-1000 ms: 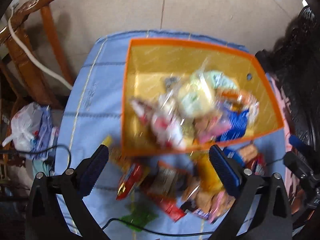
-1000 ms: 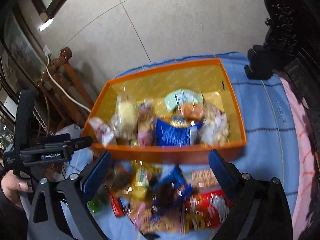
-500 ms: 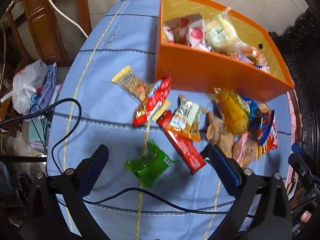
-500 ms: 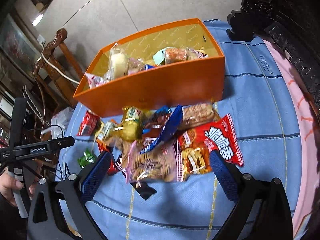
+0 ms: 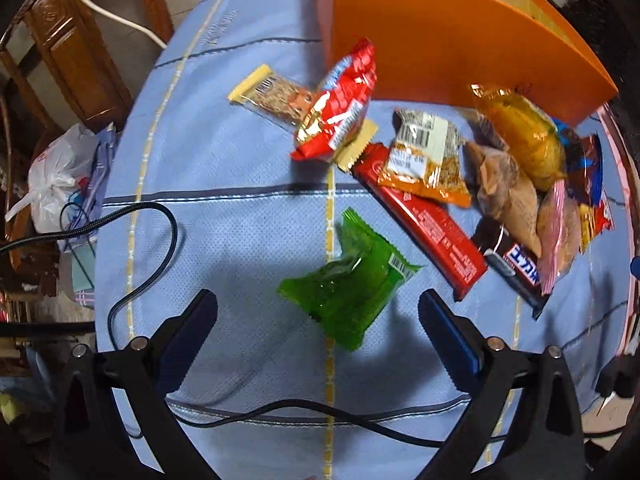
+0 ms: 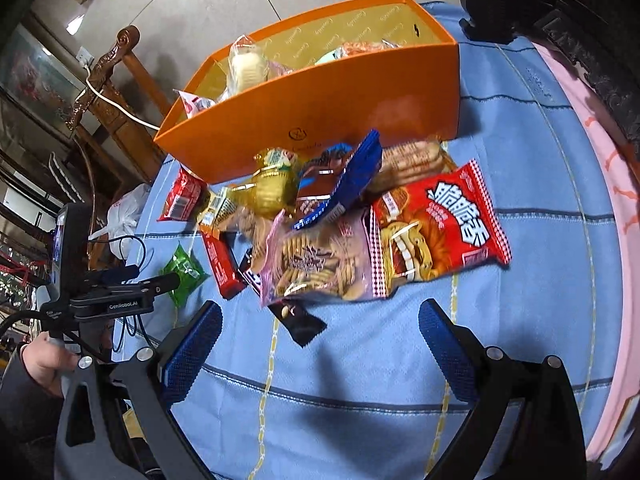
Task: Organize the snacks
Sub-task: 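Move both grippers back over the remaining snacks, then grasp the blue cookie bag with the right gripper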
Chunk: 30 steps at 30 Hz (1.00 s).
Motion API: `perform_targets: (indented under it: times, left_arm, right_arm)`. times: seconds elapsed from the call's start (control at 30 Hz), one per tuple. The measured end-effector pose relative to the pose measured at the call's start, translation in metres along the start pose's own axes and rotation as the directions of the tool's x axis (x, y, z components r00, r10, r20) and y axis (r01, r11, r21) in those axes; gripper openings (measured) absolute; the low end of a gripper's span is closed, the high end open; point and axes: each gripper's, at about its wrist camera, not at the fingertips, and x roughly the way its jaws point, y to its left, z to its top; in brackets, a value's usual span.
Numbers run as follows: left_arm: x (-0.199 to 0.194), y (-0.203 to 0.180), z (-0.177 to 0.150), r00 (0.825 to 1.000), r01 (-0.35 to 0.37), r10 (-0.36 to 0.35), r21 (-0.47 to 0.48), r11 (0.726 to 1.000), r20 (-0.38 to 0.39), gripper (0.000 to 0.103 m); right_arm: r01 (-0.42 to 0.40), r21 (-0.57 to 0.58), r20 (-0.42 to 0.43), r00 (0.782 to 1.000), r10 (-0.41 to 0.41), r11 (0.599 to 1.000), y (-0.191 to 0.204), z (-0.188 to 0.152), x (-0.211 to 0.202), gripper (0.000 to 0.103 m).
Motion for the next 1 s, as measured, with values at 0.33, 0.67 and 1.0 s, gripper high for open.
perform_targets:
  times: [0.33,0.67,1.0]
  left_arm:
    - [0.024,-0.012,0.004,0.999,0.044,-0.04,0.121,0.992,-0.033,0.052]
    - [-0.019,-0.027,0.018,0.985,0.167,-0.17,0.126,0.978,0.018,0.046]
    - [-0.038,-0.039,0.018,0.975,0.213,-0.22,0.133,0.968,0.041,0.048]
  right_arm:
    - [0.02,0.108,-0.042,0.999,-0.016,0.994,-0.012,-0.01,0.003,0.099]
    - [0.116,0.226,-0.027,0.993,-0.113,0.967,-0.046,-0.003,0.002,0.099]
    - [0.054,0.132,0.058,0.996,-0.062,0.99,-0.015,0.059,0.024,0.078]
